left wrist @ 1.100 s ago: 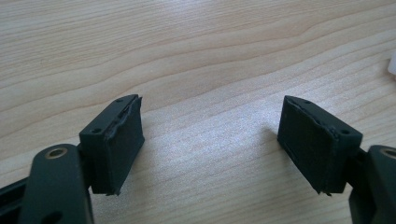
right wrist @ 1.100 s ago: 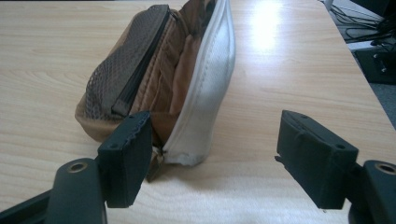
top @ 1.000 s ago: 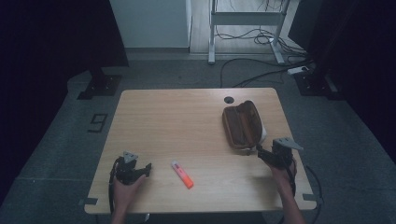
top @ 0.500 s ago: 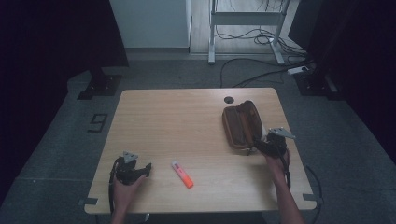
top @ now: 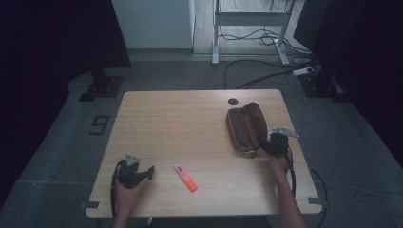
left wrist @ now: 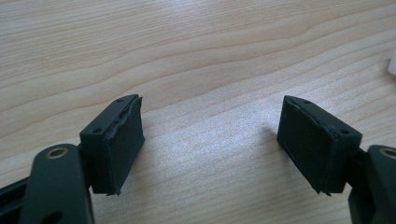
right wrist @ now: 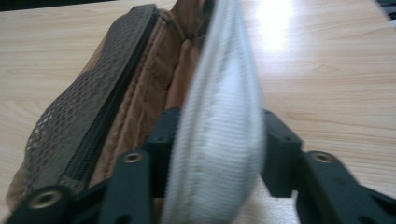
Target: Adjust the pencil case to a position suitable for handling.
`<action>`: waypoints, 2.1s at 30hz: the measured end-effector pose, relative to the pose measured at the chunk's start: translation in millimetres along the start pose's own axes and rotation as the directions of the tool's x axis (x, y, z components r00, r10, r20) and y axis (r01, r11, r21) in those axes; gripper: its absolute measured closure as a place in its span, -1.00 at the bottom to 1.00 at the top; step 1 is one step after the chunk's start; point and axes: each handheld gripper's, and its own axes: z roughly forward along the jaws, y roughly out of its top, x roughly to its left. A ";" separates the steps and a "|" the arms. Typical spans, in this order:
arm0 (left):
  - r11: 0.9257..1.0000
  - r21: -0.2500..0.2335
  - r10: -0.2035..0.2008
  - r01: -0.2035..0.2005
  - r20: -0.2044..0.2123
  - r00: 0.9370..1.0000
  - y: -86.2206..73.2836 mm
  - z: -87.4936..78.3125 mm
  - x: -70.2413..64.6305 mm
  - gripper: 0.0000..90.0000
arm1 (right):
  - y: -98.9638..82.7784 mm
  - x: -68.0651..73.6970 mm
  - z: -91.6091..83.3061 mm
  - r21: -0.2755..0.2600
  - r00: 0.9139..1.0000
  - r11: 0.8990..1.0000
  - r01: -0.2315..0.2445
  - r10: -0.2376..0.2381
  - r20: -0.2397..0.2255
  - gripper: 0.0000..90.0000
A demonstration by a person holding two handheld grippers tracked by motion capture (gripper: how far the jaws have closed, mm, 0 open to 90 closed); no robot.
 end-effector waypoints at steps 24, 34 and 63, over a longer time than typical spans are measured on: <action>1.000 0.000 0.000 0.000 0.000 1.000 0.0 0.0 0.0 -0.50 | -1.0 -17.6 -14.2 -0.068 0.994 0.993 -0.099 0.095 -0.061 0.85; 1.000 0.000 0.000 0.000 0.000 1.000 0.1 0.0 0.1 -0.50 | 4.3 -7.3 -26.3 -0.111 0.988 0.992 -0.068 0.051 -0.143 0.86; 1.000 0.000 0.001 -0.001 0.000 1.000 0.0 0.0 0.1 -0.50 | 11.0 18.2 -38.3 -0.137 0.955 0.989 0.054 -0.091 -0.281 0.85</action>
